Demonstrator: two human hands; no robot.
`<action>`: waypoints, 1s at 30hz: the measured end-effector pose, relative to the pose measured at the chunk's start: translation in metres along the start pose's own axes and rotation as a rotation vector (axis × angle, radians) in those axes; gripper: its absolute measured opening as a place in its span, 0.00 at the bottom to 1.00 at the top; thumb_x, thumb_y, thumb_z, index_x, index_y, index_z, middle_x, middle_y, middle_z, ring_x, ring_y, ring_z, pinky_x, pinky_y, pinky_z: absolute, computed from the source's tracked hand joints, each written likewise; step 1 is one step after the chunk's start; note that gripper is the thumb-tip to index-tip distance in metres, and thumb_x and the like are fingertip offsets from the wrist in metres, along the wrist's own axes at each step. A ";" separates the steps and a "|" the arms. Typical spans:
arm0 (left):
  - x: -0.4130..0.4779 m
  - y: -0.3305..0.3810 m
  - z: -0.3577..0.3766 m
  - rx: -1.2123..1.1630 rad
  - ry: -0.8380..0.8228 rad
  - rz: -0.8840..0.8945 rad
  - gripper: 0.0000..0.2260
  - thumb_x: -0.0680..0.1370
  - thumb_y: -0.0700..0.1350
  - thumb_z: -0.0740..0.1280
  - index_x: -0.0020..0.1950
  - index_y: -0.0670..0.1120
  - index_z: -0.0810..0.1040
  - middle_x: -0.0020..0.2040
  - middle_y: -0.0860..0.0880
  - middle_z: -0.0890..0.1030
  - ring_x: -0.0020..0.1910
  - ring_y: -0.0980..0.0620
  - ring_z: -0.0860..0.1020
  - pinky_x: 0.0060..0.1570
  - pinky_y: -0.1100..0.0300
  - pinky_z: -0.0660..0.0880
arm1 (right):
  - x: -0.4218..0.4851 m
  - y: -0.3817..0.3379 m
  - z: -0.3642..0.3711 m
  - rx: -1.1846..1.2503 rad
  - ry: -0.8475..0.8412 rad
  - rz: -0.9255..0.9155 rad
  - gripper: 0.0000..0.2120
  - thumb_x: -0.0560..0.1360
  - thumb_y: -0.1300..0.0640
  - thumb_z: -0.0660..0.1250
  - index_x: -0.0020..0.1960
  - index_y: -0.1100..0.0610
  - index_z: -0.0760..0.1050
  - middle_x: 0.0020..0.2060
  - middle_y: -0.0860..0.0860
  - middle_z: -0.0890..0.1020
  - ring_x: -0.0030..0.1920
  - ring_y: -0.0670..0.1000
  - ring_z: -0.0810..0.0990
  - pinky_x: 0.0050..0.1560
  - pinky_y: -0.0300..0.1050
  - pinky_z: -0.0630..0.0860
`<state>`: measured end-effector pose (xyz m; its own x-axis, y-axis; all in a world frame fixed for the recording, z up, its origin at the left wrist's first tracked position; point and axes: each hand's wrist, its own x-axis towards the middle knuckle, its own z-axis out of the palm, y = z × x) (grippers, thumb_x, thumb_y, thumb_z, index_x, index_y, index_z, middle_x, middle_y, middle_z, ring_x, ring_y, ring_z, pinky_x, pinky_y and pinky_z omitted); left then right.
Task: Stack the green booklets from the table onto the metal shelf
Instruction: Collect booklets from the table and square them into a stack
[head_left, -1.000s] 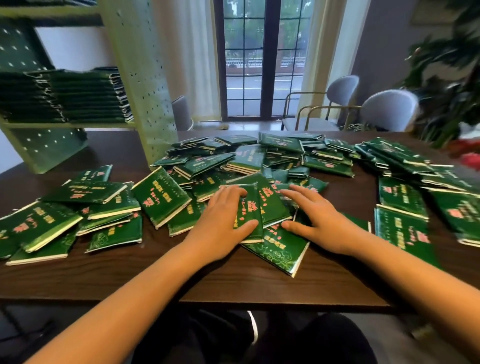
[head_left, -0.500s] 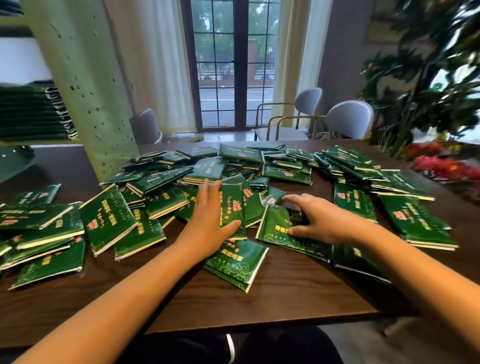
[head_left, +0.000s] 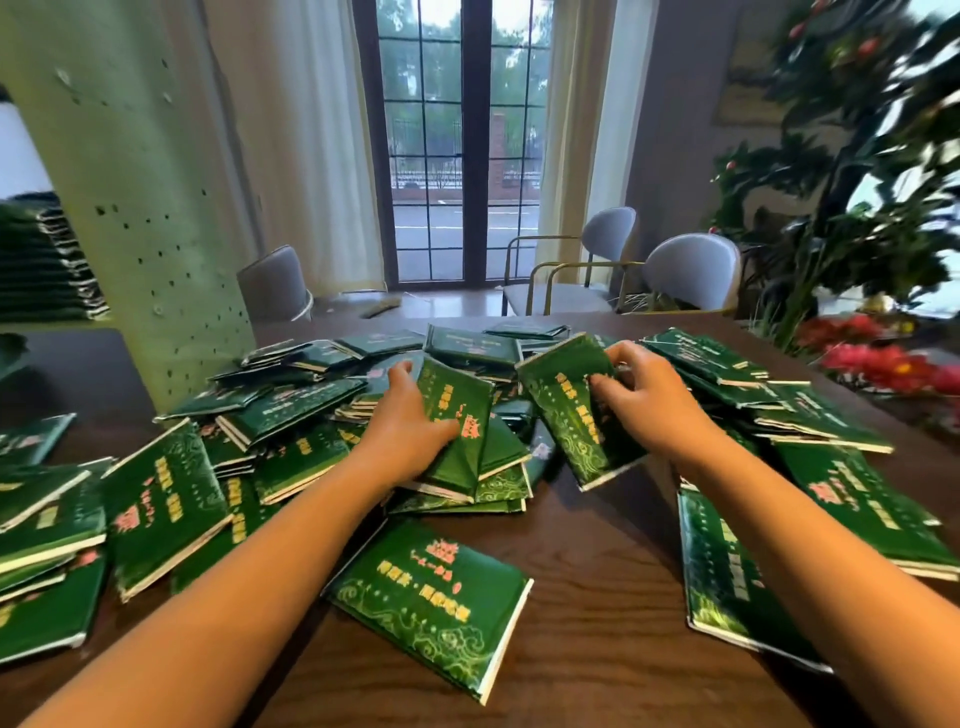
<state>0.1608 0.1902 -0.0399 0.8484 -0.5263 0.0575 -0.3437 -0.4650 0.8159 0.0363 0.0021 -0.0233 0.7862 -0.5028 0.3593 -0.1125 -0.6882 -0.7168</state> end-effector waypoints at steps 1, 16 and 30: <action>0.004 0.000 0.000 -0.028 0.029 -0.001 0.27 0.77 0.39 0.68 0.71 0.42 0.58 0.49 0.47 0.78 0.40 0.56 0.76 0.33 0.70 0.73 | 0.004 -0.002 0.000 0.066 0.010 0.024 0.04 0.77 0.62 0.64 0.47 0.55 0.71 0.36 0.49 0.77 0.33 0.46 0.77 0.36 0.41 0.71; 0.011 -0.031 -0.027 -0.799 0.425 -0.110 0.31 0.72 0.55 0.66 0.71 0.43 0.67 0.63 0.42 0.77 0.61 0.43 0.77 0.62 0.42 0.72 | 0.017 -0.039 0.071 0.212 -0.285 0.163 0.06 0.76 0.58 0.66 0.48 0.61 0.78 0.45 0.59 0.83 0.46 0.58 0.83 0.53 0.59 0.78; 0.005 -0.030 -0.019 -0.845 0.493 -0.042 0.34 0.67 0.53 0.64 0.73 0.48 0.64 0.70 0.42 0.72 0.68 0.40 0.71 0.65 0.38 0.69 | 0.007 -0.029 0.074 0.273 -0.048 0.098 0.03 0.76 0.61 0.66 0.47 0.54 0.75 0.43 0.55 0.81 0.46 0.59 0.81 0.50 0.57 0.78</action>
<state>0.1833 0.2152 -0.0533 0.9925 -0.0752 0.0960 -0.0706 0.2876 0.9551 0.0905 0.0573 -0.0442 0.8085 -0.5295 0.2566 -0.0263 -0.4682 -0.8833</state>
